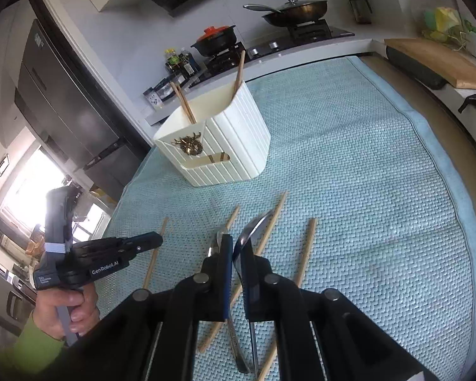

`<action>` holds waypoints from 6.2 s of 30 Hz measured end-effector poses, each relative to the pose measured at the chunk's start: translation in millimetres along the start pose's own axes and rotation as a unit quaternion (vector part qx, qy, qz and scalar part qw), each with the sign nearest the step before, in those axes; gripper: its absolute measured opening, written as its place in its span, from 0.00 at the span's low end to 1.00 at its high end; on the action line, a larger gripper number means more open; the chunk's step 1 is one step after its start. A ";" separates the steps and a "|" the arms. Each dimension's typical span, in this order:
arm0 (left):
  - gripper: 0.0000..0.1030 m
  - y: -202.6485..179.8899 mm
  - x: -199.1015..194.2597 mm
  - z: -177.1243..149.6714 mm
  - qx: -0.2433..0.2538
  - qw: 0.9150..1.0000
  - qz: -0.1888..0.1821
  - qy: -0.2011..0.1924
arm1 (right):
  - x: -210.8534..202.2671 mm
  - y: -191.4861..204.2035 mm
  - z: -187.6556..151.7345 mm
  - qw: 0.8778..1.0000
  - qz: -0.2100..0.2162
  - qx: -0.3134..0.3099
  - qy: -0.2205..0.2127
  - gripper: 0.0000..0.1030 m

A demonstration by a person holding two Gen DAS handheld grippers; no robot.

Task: Organize utensils
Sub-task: 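Lift the chopstick and spoon with both tools and carry them over the cream box, then lower the chopstick and spoon into the cream box and open both tools, then withdraw both tools from the box back over the remaining utensils, then close the right tool on a steel spoon while the left tool grasps a wooden chopstick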

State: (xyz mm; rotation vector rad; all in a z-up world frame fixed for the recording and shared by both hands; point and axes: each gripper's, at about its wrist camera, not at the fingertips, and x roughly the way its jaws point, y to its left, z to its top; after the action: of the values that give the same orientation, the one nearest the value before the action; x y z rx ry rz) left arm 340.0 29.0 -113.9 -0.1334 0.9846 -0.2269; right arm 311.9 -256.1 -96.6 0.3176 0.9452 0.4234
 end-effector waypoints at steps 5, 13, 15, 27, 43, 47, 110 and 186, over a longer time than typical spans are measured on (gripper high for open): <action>0.03 1.9 -56.0 7.2 0.004 0.998 -0.009 -0.059 | -26.9 18.7 0.0 0.999 -0.003 -0.024 -0.028 0.05; 0.03 -5.2 -113.9 6.9 0.012 0.992 -0.017 -0.128 | -52.4 49.8 -1.9 0.996 -0.006 -0.060 -0.061 0.04; 0.03 -7.6 -122.6 3.9 0.015 0.990 -0.018 -0.140 | -59.2 55.2 -3.2 0.995 -0.005 -0.066 -0.069 0.04; 0.02 -9.8 -155.0 -3.0 0.013 0.982 -0.025 -0.186 | -85.0 78.9 -2.4 0.993 0.010 -0.075 -0.096 0.04; 0.02 -13.3 -179.9 5.3 0.017 0.975 -0.026 -0.218 | -95.0 95.3 19.3 0.990 0.046 -0.072 -0.116 0.04; 0.02 -10.9 -181.0 12.5 0.016 0.975 -0.026 -0.221 | -90.7 101.1 28.4 0.989 0.052 -0.075 -0.118 0.04; 0.92 25.0 -91.4 82.6 0.029 0.985 0.068 -0.157 | 15.2 83.3 149.9 0.989 0.010 -0.089 -0.121 0.63; 0.99 -33.0 -6.1 -85.9 0.010 0.995 0.083 -0.050 | -19.2 11.6 -94.5 0.989 -0.141 -0.050 -0.014 0.71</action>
State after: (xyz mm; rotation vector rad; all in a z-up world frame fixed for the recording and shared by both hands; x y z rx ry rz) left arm 260.7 -2.1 -149.0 -0.0444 0.8875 -0.0769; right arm 221.1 -247.9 -129.8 0.0953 0.9227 0.2041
